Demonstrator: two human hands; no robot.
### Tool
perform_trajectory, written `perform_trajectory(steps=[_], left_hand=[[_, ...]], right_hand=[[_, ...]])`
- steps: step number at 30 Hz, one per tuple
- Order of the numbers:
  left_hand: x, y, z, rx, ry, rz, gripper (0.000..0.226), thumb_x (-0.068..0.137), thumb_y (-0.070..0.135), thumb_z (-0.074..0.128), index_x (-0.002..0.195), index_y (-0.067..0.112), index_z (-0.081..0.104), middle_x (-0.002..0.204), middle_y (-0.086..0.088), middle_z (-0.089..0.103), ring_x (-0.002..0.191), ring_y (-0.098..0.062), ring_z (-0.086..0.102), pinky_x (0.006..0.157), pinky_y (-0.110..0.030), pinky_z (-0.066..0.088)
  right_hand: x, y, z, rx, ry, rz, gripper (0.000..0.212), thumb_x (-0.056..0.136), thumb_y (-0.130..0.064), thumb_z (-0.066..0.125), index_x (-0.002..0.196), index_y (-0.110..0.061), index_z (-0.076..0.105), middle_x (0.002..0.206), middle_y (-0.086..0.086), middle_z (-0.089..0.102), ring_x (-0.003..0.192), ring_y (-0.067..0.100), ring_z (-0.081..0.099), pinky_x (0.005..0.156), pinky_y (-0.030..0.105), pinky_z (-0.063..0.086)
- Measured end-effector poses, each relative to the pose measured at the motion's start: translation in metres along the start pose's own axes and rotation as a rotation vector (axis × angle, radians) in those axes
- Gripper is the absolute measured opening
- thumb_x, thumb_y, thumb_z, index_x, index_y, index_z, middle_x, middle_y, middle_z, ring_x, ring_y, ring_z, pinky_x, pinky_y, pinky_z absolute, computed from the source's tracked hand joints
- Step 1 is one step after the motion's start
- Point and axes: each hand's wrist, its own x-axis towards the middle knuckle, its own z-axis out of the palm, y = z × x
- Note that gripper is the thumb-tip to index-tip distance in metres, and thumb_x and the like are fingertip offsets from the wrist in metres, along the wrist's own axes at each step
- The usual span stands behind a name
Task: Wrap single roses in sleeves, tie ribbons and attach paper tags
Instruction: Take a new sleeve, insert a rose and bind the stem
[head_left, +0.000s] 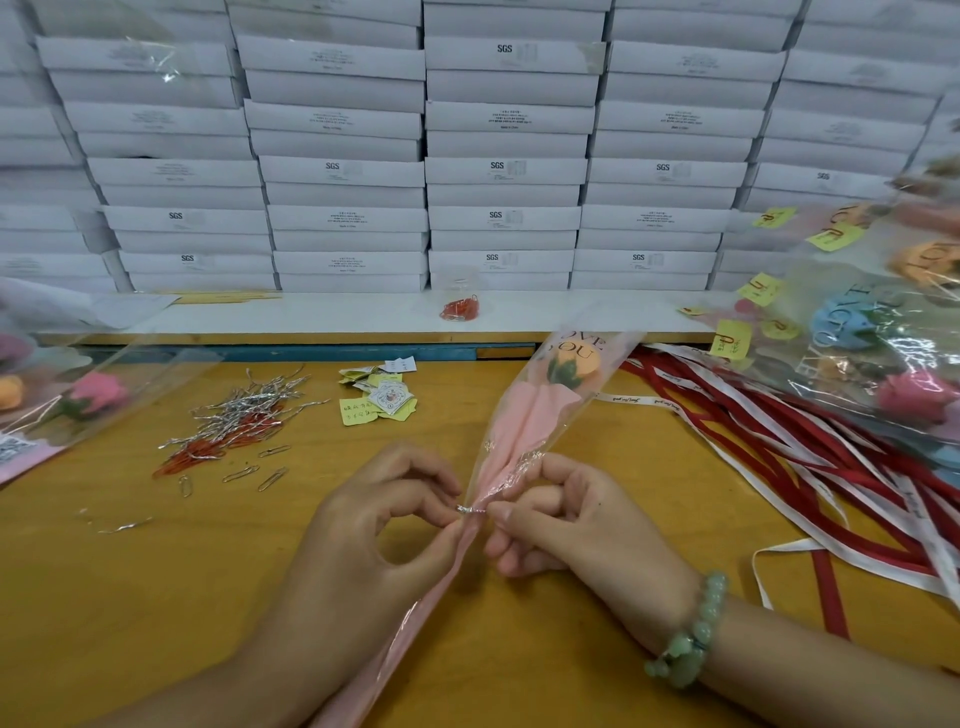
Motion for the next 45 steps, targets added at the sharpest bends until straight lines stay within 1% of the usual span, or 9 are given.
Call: perform_trajectory(steps=[2, 7, 18, 25, 30, 34, 36, 39, 45], left_hand=[[-0.0001, 0.0008, -0.0005, -0.025, -0.006, -0.017, 0.015, 0.076, 0.03, 0.073, 0.065, 0.022, 0.07, 0.093, 0.009, 0.065, 0.086, -0.014, 0.065, 0.074, -0.021, 0.051], [-0.0004, -0.0003, -0.0009, -0.053, 0.041, -0.068, 0.015, 0.074, 0.007, 0.077, 0.066, 0.018, 0.074, 0.086, 0.01, 0.068, 0.082, -0.01, 0.067, 0.07, -0.017, 0.054], [-0.0006, -0.0001, -0.0006, -0.244, 0.06, -0.118, 0.011, 0.067, 0.039, 0.075, 0.067, 0.027, 0.075, 0.083, 0.005, 0.069, 0.076, -0.011, 0.069, 0.065, -0.014, 0.053], [-0.0011, -0.0054, -0.0008, -0.239, 0.028, -0.139, 0.007, 0.07, 0.028, 0.079, 0.066, 0.025, 0.074, 0.086, 0.004, 0.069, 0.079, -0.015, 0.069, 0.067, -0.015, 0.053], [-0.001, -0.0052, 0.0005, -0.205, -0.009, -0.128, 0.011, 0.075, 0.036, 0.072, 0.071, 0.027, 0.069, 0.09, 0.002, 0.068, 0.082, -0.016, 0.067, 0.064, -0.017, 0.052], [-0.0029, -0.0046, 0.0027, -0.18, -0.115, -0.192, 0.028, 0.073, 0.05, 0.069, 0.081, 0.025, 0.06, 0.071, -0.006, 0.065, 0.06, -0.023, 0.061, 0.052, -0.033, 0.046], [-0.0012, -0.0052, 0.0015, -0.154, -0.162, -0.233, 0.032, 0.07, 0.044, 0.08, 0.081, 0.026, 0.056, 0.063, -0.005, 0.06, 0.051, -0.021, 0.052, 0.047, -0.031, 0.04], [0.0017, -0.0058, -0.0006, -0.135, -0.196, -0.257, 0.024, 0.079, 0.022, 0.08, 0.078, 0.029, 0.056, 0.066, -0.003, 0.064, 0.049, -0.017, 0.061, 0.046, -0.025, 0.046], [0.0007, -0.0054, -0.0044, 0.145, -0.232, -0.094, 0.014, 0.086, 0.029, 0.07, 0.091, 0.033, 0.057, 0.063, 0.012, 0.062, 0.049, -0.008, 0.059, 0.046, -0.024, 0.045]], right_hand=[[0.0, 0.0002, -0.0004, 0.006, -0.003, -0.001, 0.023, 0.088, -0.002, 0.062, 0.104, 0.007, 0.049, 0.064, 0.008, 0.069, 0.052, 0.014, 0.064, 0.055, 0.022, 0.055], [0.0026, 0.001, -0.0021, 0.023, -0.027, 0.038, 0.027, 0.088, -0.003, 0.062, 0.108, 0.004, 0.044, 0.068, 0.01, 0.07, 0.055, 0.015, 0.066, 0.056, 0.024, 0.055], [0.0041, 0.0033, -0.0053, -0.061, -0.13, 0.047, 0.013, 0.092, -0.007, 0.056, 0.095, 0.002, 0.065, 0.079, 0.008, 0.071, 0.062, 0.007, 0.065, 0.054, 0.016, 0.053], [0.0024, 0.0028, -0.0014, -0.096, -0.131, -0.002, 0.014, 0.095, -0.007, 0.05, 0.091, 0.001, 0.061, 0.072, 0.004, 0.065, 0.058, 0.007, 0.058, 0.049, 0.016, 0.05], [0.0008, 0.0027, -0.0002, -0.151, -0.096, -0.035, 0.02, 0.097, -0.007, 0.049, 0.096, 0.011, 0.057, 0.067, 0.004, 0.06, 0.055, 0.007, 0.054, 0.045, 0.019, 0.047], [-0.0006, 0.0024, 0.0013, -0.212, -0.057, -0.055, 0.012, 0.096, -0.005, 0.052, 0.087, 0.001, 0.058, 0.062, 0.001, 0.059, 0.051, 0.007, 0.053, 0.041, 0.019, 0.046], [-0.0005, 0.0029, 0.0024, -0.231, -0.046, -0.053, 0.012, 0.095, -0.005, 0.053, 0.084, -0.001, 0.058, 0.062, 0.002, 0.06, 0.05, 0.007, 0.053, 0.04, 0.019, 0.045], [-0.0002, 0.0024, 0.0032, -0.255, -0.042, -0.05, 0.015, 0.095, -0.006, 0.053, 0.082, -0.003, 0.06, 0.062, 0.003, 0.061, 0.049, 0.008, 0.053, 0.038, 0.019, 0.045], [-0.0008, 0.0011, 0.003, -0.273, -0.032, -0.032, 0.014, 0.095, -0.004, 0.052, 0.086, 0.0, 0.062, 0.059, 0.001, 0.06, 0.046, 0.006, 0.051, 0.037, 0.02, 0.043]])
